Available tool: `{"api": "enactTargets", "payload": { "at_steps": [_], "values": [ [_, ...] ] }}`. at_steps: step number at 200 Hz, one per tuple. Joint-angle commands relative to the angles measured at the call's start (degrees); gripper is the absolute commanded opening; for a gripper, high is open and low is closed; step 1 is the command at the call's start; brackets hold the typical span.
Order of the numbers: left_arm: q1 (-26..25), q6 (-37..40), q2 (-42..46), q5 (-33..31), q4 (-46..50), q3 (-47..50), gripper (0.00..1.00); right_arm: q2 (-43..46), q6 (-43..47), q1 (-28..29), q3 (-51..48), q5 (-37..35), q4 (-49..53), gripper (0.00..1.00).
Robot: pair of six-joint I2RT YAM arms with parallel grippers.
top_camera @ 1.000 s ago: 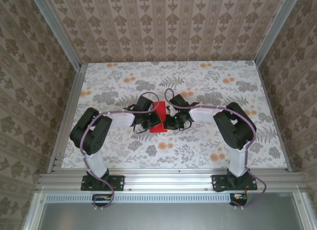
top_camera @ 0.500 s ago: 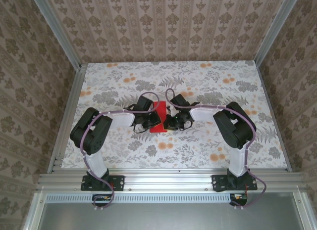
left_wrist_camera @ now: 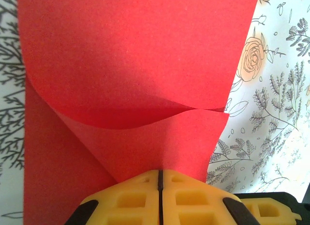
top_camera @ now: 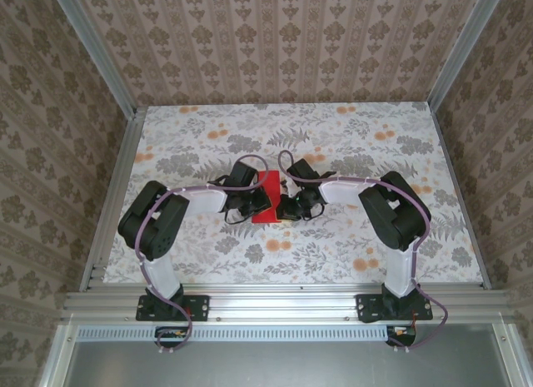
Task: Fold a paper plane with a square sheet of paper (pick it up from the middle)
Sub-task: Fold the triangle a second time at the center of the table.
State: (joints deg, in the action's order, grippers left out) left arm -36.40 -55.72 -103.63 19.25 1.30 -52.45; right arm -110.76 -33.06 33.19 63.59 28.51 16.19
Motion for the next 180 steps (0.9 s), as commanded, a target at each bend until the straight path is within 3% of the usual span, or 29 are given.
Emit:
{"api": "enactTargets", "payload": {
  "at_steps": [1, 29, 72, 180],
  "values": [
    [-0.51, 0.81, -3.86, -2.81, 6.22, 0.99, 0.08, -0.5, 1.76, -0.14, -0.77, -3.85, 8.43, 0.1],
    [-0.51, 0.88, -3.94, -2.72, 6.24, 0.93, 0.08, 2.58, 2.48, -0.15, -0.93, -5.92, 10.45, 0.1],
    [-0.51, 0.97, -3.93, -2.79, 6.25, 0.82, 0.08, 6.61, 1.72, -0.01, -0.17, -2.22, 8.08, 0.11],
    [-0.57, 0.98, -3.59, -2.73, 6.76, 0.6, 0.08, -0.2, -0.43, 0.48, 0.73, -1.52, 5.29, 0.1]
  ]
}}
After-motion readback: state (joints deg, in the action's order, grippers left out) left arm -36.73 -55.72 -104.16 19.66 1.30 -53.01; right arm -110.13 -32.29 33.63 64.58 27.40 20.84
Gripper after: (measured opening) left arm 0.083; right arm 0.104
